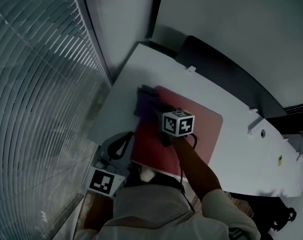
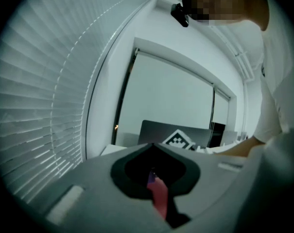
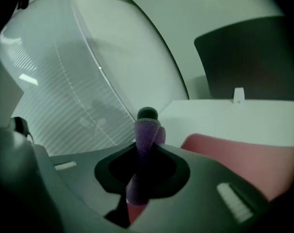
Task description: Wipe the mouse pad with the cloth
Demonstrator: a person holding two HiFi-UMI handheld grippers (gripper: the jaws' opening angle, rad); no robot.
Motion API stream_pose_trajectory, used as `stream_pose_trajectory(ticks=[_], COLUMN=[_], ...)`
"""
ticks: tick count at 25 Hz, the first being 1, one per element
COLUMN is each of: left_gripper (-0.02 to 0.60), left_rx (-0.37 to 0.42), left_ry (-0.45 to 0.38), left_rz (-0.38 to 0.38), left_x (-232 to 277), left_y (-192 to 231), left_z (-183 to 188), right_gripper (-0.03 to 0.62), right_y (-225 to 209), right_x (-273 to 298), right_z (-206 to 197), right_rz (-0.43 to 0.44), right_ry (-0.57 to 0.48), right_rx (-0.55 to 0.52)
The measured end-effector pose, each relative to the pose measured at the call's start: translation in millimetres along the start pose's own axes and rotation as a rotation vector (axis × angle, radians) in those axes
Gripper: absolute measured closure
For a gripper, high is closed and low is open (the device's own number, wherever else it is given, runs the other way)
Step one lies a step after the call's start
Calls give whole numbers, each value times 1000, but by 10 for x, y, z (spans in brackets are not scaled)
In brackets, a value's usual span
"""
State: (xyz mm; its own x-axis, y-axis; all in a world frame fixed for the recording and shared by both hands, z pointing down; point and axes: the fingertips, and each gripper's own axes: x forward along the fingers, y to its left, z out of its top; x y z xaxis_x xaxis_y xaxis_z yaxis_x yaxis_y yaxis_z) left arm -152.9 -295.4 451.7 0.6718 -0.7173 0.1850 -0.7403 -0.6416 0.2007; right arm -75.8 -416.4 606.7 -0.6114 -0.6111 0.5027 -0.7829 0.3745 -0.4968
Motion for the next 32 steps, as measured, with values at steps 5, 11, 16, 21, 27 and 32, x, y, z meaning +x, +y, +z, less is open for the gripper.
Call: stream_pose_trajectory(ticks=[5, 11, 16, 21, 27, 32], left_gripper=[580, 580, 580, 580, 580, 580], left_rx=[0, -13, -12, 30, 59, 80], left_ry=[9, 4, 9, 16, 10, 1], left_rz=[12, 2, -18, -43, -72, -91], left_x=[-10, -1, 143, 238, 430, 584], left_y=[46, -96, -288, -591, -1094, -1508], left_z=[-32, -45, -34, 70, 128, 150], right_gripper=[546, 546, 546, 546, 546, 546], right_y=[-622, -1020, -1385, -1703, -2200, -2652], right_x=[179, -96, -368, -837, -1557, -2160], right_z=[-184, -253, -369, -485, -664, -807], right_rz=[-141, -224, -283, -337, -390, -438], right_ry=[76, 98, 133, 125, 111, 92], right_rx=[73, 99, 113, 139, 178, 214])
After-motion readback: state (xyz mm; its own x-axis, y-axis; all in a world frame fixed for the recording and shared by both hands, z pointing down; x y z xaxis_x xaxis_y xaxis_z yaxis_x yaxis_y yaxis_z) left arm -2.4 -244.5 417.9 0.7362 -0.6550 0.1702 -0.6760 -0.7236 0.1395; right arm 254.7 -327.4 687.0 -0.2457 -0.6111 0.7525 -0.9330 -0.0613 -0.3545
